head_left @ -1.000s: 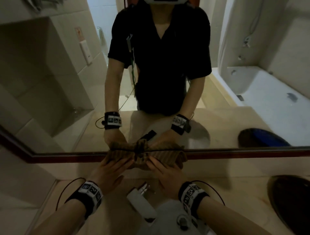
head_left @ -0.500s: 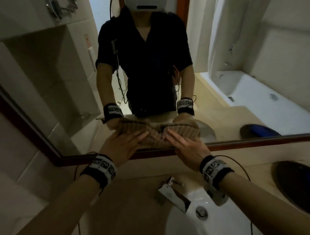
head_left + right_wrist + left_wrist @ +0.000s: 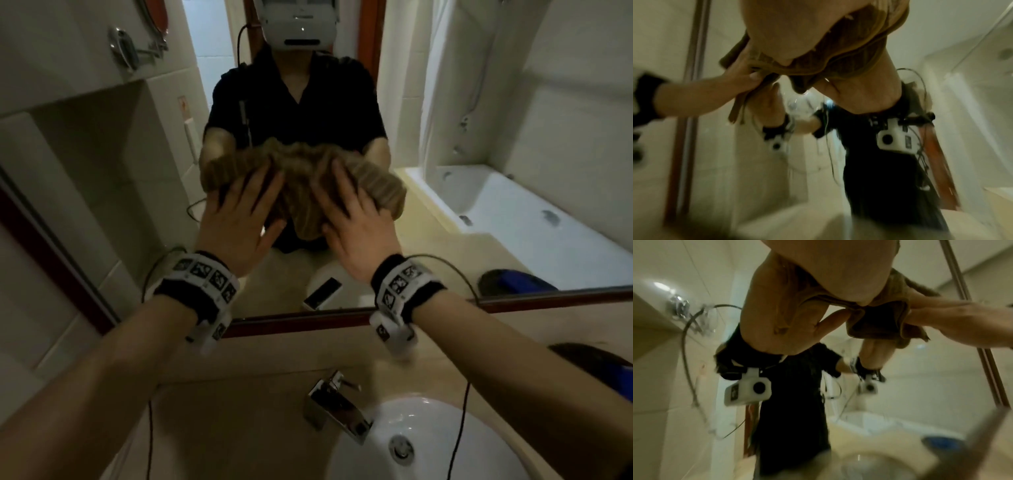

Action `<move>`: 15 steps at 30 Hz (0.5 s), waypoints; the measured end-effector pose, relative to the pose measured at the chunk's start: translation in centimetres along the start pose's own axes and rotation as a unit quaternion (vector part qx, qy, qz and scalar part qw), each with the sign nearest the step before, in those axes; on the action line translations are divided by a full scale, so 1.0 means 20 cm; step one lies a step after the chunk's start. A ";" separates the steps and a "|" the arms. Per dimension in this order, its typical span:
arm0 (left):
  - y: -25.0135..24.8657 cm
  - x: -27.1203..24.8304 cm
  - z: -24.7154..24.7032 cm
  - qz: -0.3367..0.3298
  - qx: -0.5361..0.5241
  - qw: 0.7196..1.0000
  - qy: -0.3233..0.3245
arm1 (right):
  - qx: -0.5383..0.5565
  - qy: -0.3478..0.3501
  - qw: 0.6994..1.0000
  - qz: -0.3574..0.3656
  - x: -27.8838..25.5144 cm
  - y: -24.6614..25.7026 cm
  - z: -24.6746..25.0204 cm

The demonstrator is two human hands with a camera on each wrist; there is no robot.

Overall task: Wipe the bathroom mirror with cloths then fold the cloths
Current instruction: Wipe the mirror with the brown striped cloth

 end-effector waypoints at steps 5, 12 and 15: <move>-0.29 -0.48 -0.41 -0.059 -0.077 0.985 0.145 | -0.015 0.218 0.973 0.079 -0.50 0.17 -0.52; -0.53 -1.01 -0.82 -0.021 -0.210 0.905 0.369 | -0.020 0.395 0.918 0.040 -0.95 0.15 -0.94; -0.51 -1.00 -0.83 -0.049 -0.197 0.908 0.366 | -0.014 0.387 0.920 0.057 -0.92 0.15 -0.95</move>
Point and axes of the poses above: each hand's wrist, its own x-axis towards the middle knuckle, its own z-axis out of the back of the hand, y = z × x, the point moved 7 cm from there along x, towards the middle knuckle, and after that the axes turned 13 degrees about -z, right-handed, at the moved point
